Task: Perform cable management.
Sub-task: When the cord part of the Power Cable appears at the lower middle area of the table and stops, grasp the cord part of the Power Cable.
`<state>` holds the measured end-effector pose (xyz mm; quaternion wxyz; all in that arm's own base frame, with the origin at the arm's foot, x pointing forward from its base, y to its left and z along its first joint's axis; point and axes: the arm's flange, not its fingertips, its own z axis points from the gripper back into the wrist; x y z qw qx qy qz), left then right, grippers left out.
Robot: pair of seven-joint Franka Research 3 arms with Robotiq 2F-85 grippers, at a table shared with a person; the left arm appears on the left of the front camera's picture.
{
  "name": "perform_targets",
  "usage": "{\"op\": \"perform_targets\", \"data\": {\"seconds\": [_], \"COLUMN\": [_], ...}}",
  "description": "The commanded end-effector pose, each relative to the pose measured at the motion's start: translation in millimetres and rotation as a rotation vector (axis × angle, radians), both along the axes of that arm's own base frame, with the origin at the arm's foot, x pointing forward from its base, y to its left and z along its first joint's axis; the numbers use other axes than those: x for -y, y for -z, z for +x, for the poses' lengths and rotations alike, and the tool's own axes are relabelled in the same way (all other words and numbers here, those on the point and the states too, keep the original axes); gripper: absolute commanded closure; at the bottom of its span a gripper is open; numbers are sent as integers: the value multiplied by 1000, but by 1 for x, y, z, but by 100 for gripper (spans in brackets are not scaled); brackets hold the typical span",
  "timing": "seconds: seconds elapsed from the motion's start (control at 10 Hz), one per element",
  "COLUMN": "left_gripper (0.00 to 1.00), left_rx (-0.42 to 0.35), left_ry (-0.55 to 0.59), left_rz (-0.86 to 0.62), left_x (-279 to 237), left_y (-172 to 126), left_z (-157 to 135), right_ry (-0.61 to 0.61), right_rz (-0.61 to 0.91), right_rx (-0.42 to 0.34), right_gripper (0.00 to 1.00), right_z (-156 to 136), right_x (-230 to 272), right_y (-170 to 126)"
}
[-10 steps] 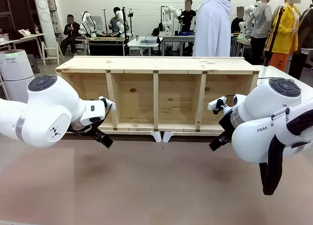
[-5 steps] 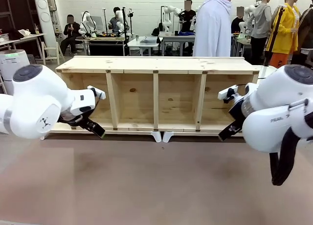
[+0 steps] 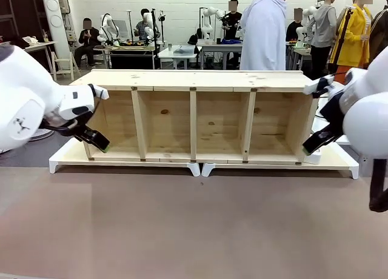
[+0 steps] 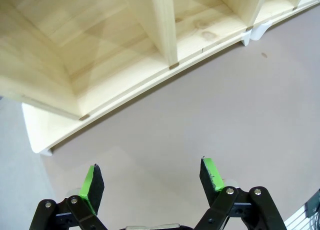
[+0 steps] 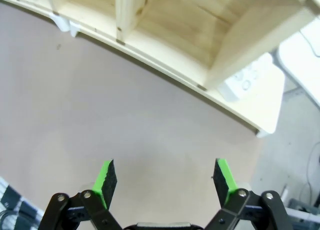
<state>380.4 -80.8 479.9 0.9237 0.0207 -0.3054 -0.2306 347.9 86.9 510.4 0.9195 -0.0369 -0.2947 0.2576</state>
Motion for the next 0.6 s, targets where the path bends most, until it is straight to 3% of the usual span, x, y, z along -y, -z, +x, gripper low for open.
{"op": "perform_targets", "data": {"seconds": [0.0,0.3,0.5], "left_gripper": [0,0,0], "left_rx": [31,163,177], "left_ry": [-19,-99,-118], "left_rz": [38,-39,-72], "left_x": [-35,-59,-67], "left_y": [52,52,62], "left_z": [-135,-185,-201], "right_ry": [48,92,107], "right_rz": [5,43,77], "right_rx": [21,102,122], "right_gripper": [0,0,0], "right_z": [-79,-117,-132], "right_x": [29,47,55], "right_y": [27,13,17]}}
